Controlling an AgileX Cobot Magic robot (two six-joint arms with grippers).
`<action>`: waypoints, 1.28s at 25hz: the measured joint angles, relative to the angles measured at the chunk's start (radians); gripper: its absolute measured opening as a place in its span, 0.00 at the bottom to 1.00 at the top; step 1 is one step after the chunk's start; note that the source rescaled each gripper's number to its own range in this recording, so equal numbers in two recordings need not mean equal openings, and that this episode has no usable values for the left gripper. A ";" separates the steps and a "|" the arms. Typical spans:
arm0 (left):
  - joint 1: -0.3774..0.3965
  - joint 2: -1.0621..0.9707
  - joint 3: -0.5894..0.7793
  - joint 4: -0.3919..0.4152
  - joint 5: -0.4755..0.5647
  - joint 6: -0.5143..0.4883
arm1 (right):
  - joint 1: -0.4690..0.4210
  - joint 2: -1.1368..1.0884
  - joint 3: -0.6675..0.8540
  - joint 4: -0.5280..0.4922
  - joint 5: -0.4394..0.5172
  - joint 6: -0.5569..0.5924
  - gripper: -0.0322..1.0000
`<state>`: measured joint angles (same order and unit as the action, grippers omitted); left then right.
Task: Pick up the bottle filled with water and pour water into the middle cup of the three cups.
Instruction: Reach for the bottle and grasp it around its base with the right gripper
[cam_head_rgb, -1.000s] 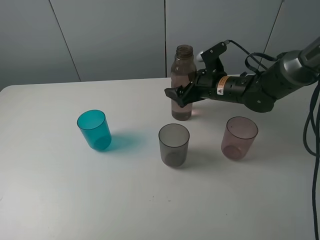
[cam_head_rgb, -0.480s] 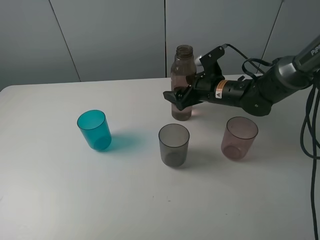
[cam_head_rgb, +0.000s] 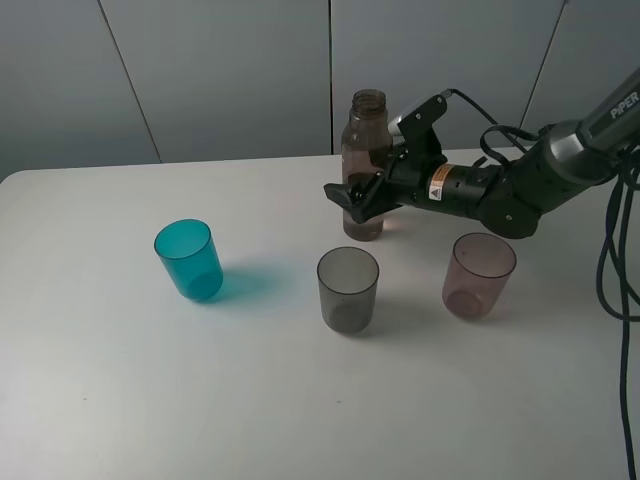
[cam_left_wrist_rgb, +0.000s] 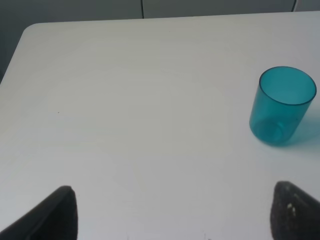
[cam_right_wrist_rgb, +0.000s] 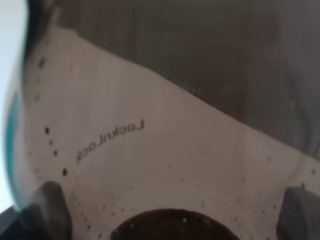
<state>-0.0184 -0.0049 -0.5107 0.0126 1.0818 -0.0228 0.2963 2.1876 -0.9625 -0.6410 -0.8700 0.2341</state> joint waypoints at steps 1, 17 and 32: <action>0.000 0.000 0.000 0.000 0.000 0.000 | 0.000 0.003 0.000 0.002 -0.005 -0.004 1.00; 0.000 0.000 0.000 0.000 0.000 0.000 | 0.000 0.007 0.000 0.027 -0.060 -0.010 1.00; 0.000 0.000 0.000 0.000 0.000 0.000 | 0.000 0.030 0.000 0.027 -0.081 -0.010 0.96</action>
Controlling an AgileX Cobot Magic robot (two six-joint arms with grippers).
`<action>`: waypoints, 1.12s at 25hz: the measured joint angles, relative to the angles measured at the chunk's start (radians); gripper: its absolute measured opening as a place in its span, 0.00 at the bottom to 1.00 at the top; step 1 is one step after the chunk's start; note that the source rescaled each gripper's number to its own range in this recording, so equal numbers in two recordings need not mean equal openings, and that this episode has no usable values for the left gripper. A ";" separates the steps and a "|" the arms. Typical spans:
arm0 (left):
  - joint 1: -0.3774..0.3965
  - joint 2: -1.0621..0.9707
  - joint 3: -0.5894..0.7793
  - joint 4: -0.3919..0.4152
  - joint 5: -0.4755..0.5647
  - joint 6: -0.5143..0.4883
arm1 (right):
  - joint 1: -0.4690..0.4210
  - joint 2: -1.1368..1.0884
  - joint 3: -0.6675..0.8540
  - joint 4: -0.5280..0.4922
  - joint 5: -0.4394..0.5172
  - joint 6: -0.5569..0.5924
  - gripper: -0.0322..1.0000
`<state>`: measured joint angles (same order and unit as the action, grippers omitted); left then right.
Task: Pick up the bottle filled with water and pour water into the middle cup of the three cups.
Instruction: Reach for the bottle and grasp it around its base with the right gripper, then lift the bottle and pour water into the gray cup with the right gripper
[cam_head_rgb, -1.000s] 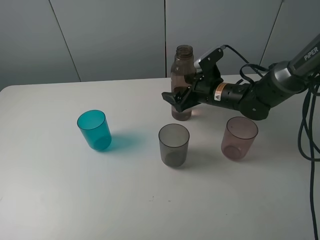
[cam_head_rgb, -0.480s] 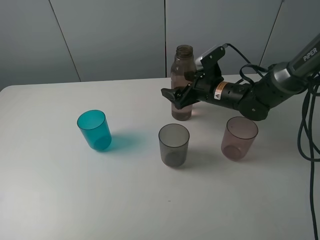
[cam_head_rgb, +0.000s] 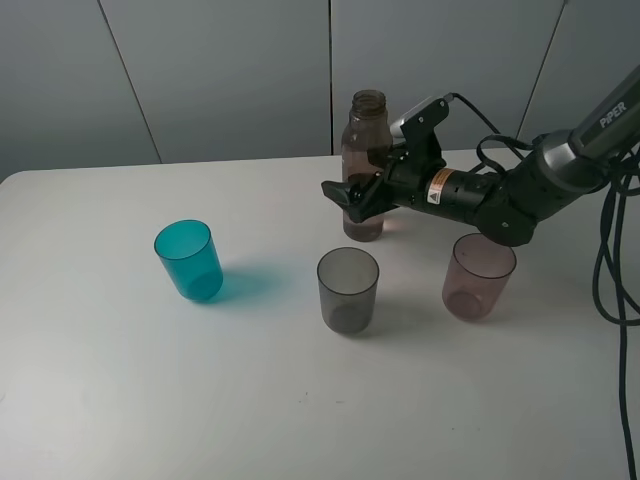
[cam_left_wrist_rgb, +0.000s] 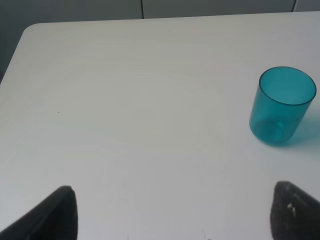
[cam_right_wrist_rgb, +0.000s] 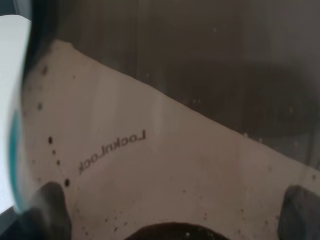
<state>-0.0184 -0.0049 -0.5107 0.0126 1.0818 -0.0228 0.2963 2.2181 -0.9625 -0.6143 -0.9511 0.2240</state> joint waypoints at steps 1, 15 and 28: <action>0.000 0.000 0.000 0.000 0.000 0.000 | 0.000 0.000 0.000 0.000 0.000 0.000 0.79; 0.000 0.000 0.000 0.000 0.000 0.000 | 0.000 -0.002 0.000 0.004 0.000 0.020 0.03; 0.000 0.000 0.000 0.000 0.000 0.000 | -0.045 -0.177 0.000 -0.114 0.044 -0.086 0.03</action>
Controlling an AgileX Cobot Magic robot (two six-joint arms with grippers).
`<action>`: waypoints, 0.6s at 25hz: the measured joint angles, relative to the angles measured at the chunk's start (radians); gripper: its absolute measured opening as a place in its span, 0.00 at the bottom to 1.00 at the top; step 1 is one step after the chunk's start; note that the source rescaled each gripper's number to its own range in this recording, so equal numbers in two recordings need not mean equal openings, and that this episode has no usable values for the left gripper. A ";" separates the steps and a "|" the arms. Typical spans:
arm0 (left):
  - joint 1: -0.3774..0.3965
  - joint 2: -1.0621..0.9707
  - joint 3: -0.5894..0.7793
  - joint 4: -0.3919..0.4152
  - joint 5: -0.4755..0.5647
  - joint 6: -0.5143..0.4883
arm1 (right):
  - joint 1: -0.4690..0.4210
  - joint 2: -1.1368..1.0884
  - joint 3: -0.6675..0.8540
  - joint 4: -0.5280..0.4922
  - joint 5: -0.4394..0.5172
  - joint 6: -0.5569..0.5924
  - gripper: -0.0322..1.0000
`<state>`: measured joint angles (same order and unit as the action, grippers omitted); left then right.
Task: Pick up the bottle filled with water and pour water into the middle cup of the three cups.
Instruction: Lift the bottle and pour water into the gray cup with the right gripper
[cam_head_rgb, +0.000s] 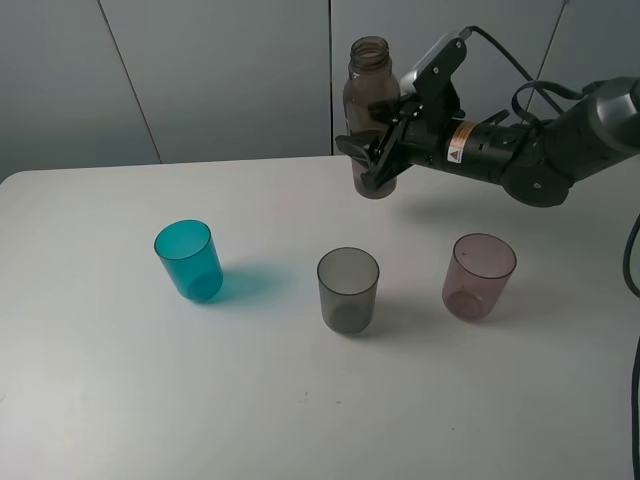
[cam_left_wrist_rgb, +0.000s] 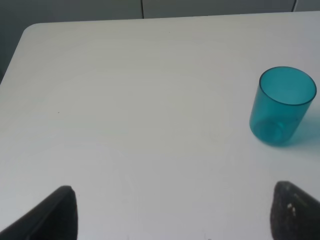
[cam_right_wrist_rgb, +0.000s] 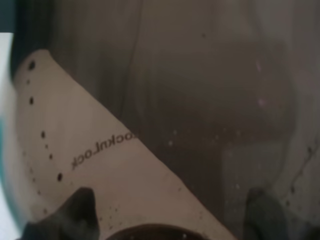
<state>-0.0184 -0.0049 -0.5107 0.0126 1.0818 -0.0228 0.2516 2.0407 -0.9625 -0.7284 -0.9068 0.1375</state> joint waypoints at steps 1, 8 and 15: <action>0.000 0.000 0.000 0.000 0.000 0.000 | -0.010 -0.006 0.002 -0.013 0.002 0.003 0.03; 0.000 0.000 0.000 0.000 0.000 0.000 | -0.064 -0.069 0.111 -0.014 0.002 -0.034 0.03; 0.000 0.000 0.000 0.000 0.000 0.000 | -0.072 -0.084 0.190 0.043 0.000 -0.295 0.03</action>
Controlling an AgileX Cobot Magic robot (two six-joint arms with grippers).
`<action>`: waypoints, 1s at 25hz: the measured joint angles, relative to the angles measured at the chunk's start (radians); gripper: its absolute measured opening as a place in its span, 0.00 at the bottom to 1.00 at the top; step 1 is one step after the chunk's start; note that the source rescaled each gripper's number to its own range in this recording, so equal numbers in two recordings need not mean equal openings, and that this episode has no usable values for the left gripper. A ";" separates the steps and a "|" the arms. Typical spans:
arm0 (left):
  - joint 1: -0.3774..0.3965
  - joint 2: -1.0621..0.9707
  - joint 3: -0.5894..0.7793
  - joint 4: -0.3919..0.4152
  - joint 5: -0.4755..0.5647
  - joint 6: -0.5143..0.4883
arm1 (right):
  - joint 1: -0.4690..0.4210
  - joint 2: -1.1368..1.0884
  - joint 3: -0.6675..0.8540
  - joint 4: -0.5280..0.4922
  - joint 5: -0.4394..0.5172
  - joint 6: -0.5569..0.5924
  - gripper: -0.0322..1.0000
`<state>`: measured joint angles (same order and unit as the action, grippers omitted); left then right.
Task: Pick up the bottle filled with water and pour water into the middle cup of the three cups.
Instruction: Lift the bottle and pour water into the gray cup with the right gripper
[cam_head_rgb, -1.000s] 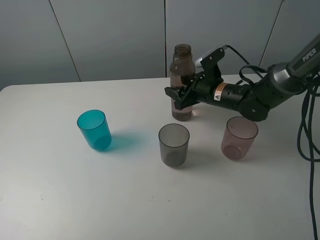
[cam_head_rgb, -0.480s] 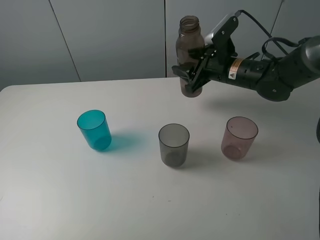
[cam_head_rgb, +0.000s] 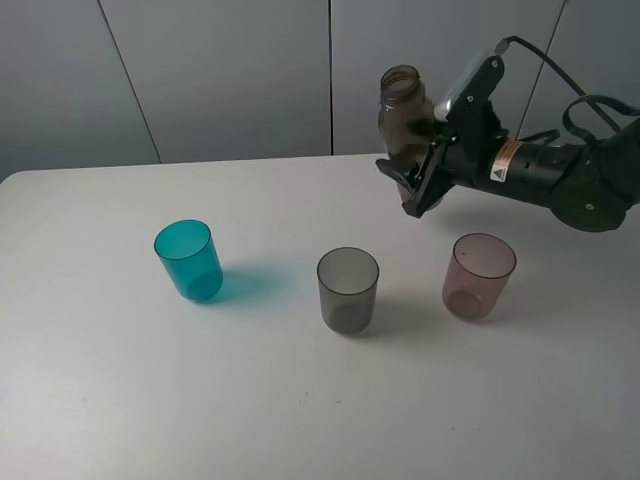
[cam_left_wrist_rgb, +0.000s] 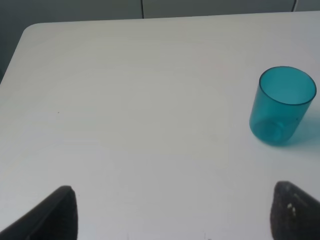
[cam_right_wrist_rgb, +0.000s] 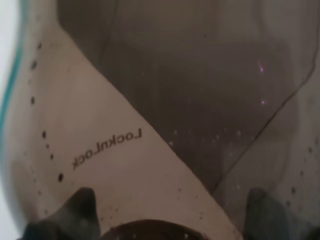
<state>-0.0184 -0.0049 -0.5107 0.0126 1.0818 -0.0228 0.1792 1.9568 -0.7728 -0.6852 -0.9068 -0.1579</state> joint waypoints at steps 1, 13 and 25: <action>0.000 0.000 0.000 0.000 0.000 0.000 | 0.000 0.000 0.004 0.000 0.000 -0.052 0.03; 0.000 0.000 0.000 0.000 0.000 0.000 | 0.000 -0.001 0.010 -0.010 -0.020 -0.377 0.03; 0.000 0.000 0.000 0.000 0.000 0.000 | 0.000 -0.010 0.045 -0.053 -0.036 -0.507 0.03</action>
<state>-0.0184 -0.0049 -0.5107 0.0126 1.0818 -0.0228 0.1792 1.9467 -0.7277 -0.7380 -0.9424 -0.6653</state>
